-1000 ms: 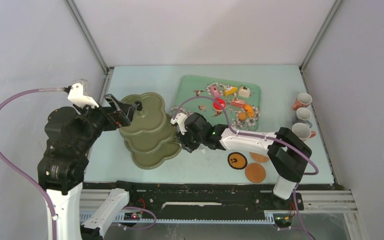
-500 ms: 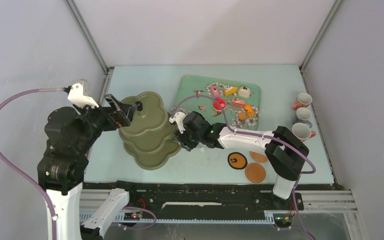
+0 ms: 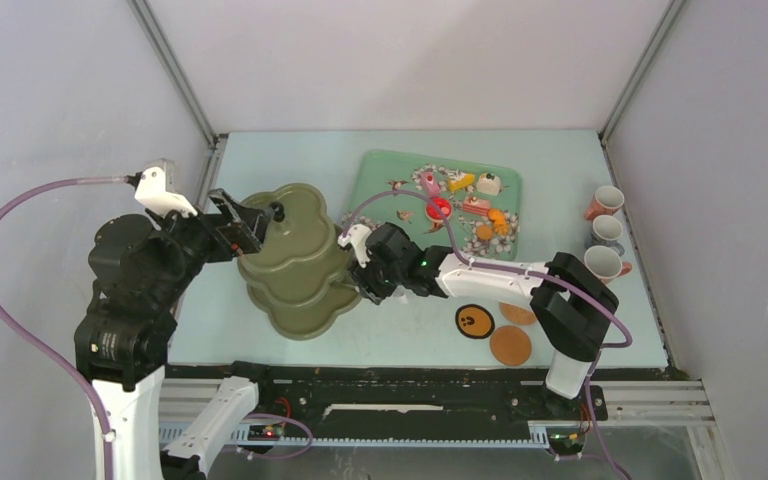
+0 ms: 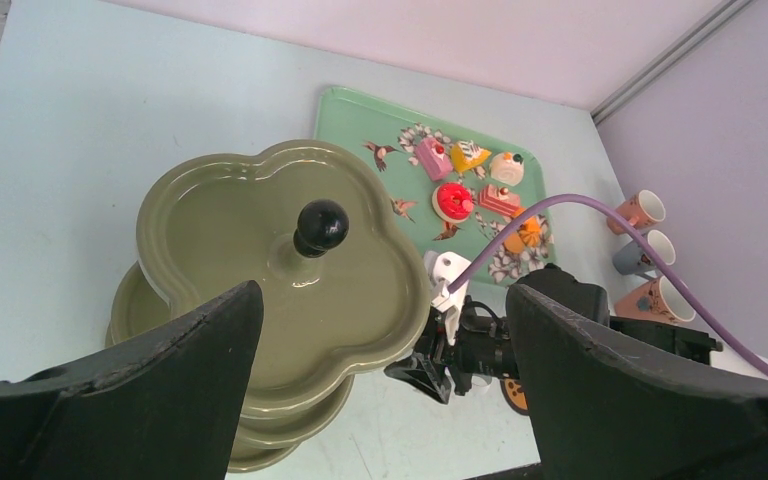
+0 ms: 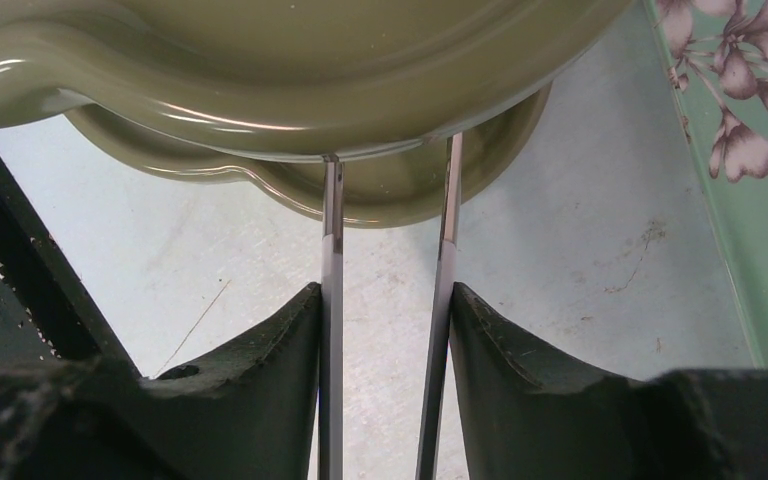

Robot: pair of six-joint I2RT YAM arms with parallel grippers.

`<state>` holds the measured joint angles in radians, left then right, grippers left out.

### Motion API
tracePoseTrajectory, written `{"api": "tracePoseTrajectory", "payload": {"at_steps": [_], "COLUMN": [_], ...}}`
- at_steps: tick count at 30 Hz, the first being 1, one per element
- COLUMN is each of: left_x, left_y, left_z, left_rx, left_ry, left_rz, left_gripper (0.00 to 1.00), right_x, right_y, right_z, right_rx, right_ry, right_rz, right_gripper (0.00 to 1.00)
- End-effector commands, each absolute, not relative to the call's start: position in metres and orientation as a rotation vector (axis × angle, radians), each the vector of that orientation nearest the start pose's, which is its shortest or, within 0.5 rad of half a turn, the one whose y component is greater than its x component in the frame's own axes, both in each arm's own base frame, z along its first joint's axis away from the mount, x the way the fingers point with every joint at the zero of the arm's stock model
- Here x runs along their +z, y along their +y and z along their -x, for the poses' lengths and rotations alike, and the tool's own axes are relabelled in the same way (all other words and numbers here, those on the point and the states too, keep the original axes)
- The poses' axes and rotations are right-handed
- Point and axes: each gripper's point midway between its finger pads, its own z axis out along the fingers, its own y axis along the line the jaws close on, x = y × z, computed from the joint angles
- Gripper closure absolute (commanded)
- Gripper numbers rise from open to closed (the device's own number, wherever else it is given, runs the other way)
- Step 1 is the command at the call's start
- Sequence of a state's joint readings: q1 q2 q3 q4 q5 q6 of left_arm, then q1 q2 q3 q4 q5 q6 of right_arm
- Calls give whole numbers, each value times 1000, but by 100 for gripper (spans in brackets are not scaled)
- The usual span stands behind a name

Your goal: Serve the afternoon tea

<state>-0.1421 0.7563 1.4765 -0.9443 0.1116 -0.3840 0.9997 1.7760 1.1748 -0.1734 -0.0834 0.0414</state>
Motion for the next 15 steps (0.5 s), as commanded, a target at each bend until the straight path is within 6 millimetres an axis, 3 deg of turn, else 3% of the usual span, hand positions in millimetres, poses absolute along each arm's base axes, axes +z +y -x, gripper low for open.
{"api": "tracePoseTrajectory", "payload": {"at_steps": [1, 9, 15], "left_x": [423, 423, 422], "left_y": [-65, -65, -65], "left_z": [-195, -196, -196], "left_rx": [-483, -480, -483], "left_ry": [1758, 1761, 1760], "left_rz": [116, 116, 117], "left_gripper": [2, 2, 2], "right_x": [111, 126, 126], "right_y": [406, 397, 382], "right_z": [-237, -236, -227], "right_rx": [646, 632, 622], "right_ry": [2042, 2041, 2053], "right_rz": [1126, 1107, 1111], "right_gripper": [51, 51, 50]}}
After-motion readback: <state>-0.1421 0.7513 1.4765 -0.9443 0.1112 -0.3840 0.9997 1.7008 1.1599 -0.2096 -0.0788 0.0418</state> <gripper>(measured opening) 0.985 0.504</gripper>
